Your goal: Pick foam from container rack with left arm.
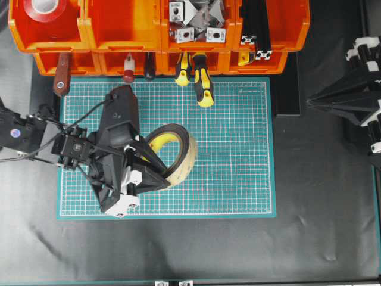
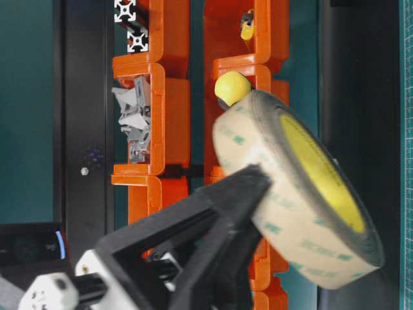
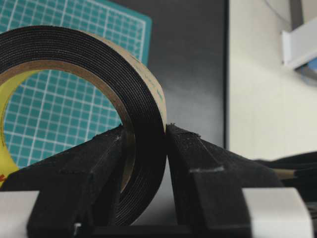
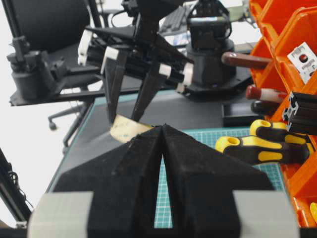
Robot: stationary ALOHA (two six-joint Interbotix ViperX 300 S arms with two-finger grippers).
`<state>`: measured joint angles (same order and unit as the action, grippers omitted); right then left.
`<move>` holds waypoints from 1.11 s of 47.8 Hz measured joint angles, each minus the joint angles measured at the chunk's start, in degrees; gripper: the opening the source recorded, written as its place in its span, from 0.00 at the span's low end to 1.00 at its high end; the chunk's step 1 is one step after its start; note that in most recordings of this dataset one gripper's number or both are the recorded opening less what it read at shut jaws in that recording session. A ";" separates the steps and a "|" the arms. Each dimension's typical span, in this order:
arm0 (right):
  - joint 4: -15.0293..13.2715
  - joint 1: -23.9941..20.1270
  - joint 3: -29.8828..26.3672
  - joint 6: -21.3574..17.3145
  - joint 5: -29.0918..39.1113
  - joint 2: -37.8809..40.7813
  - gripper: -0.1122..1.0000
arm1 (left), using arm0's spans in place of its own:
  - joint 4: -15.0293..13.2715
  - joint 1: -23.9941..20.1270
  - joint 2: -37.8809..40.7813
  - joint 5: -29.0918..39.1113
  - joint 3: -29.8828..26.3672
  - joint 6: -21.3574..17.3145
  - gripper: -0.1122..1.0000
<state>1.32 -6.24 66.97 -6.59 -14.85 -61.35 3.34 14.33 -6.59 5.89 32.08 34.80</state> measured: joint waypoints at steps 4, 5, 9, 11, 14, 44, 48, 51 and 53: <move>0.09 0.00 0.00 0.00 0.09 0.00 0.10 | 0.00 -0.09 0.44 0.09 0.00 -0.09 0.65; 0.09 0.00 0.00 0.00 0.09 0.00 0.10 | 0.00 -0.09 0.53 0.09 0.00 -0.09 0.71; 0.00 0.00 0.00 0.00 0.09 0.00 0.10 | 0.09 -0.09 1.05 0.09 -0.09 -0.09 0.87; 0.00 0.00 0.00 0.00 0.09 0.00 0.10 | 0.09 -0.09 1.14 0.18 0.00 -0.09 0.91; 0.00 0.09 0.00 0.09 0.09 0.00 0.10 | 0.18 -0.09 1.14 0.35 -0.09 -0.09 0.92; 0.09 0.00 -0.44 0.00 0.70 -0.70 0.10 | 0.18 -0.09 1.14 0.79 -0.18 0.44 0.92; 0.09 0.00 -0.44 0.00 0.70 -0.70 0.10 | 0.18 -0.09 1.14 0.88 -0.18 0.53 0.92; 0.09 0.00 -0.35 0.00 0.88 -0.70 0.10 | 0.18 -0.18 1.14 0.79 -0.18 0.53 0.92; 0.00 0.00 -0.44 0.00 0.70 -0.70 0.10 | 0.18 -0.09 1.14 0.79 -0.18 0.53 0.92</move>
<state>1.32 -6.24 66.53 -6.59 -14.15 -62.05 3.52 14.24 -5.45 6.68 31.90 35.33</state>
